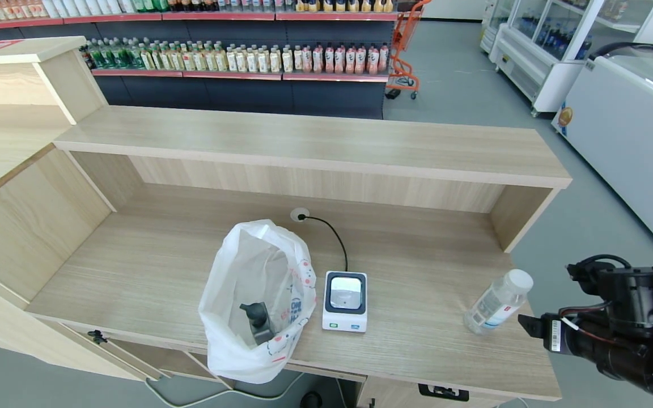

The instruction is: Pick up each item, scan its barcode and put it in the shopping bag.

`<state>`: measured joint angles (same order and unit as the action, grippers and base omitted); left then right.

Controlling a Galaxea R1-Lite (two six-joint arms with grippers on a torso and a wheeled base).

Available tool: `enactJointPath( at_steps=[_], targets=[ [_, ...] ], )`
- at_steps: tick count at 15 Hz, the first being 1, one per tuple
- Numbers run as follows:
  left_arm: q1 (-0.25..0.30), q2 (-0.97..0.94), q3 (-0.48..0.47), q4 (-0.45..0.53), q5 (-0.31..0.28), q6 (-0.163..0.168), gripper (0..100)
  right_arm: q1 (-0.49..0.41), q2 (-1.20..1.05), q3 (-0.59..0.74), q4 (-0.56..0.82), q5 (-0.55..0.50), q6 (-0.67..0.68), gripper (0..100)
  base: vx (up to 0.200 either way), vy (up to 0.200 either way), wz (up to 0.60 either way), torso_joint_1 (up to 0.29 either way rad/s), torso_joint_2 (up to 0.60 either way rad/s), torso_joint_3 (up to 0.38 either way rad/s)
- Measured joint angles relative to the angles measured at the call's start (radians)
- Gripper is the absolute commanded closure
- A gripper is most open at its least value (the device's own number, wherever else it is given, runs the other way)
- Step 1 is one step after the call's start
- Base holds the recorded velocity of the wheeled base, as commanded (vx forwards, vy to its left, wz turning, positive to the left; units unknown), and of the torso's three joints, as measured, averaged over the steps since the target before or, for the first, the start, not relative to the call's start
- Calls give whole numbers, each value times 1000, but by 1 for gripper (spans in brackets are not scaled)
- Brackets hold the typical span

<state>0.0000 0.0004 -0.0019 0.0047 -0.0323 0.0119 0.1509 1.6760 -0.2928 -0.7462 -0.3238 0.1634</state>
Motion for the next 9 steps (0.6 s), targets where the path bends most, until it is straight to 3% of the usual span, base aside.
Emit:
enactJointPath(
  at_steps=[9],
  targets=[
    [0,0,0,0,0,0,100,31,230,-1,-338,46,-158,0,0,0,0,0,0,0]
  ],
)
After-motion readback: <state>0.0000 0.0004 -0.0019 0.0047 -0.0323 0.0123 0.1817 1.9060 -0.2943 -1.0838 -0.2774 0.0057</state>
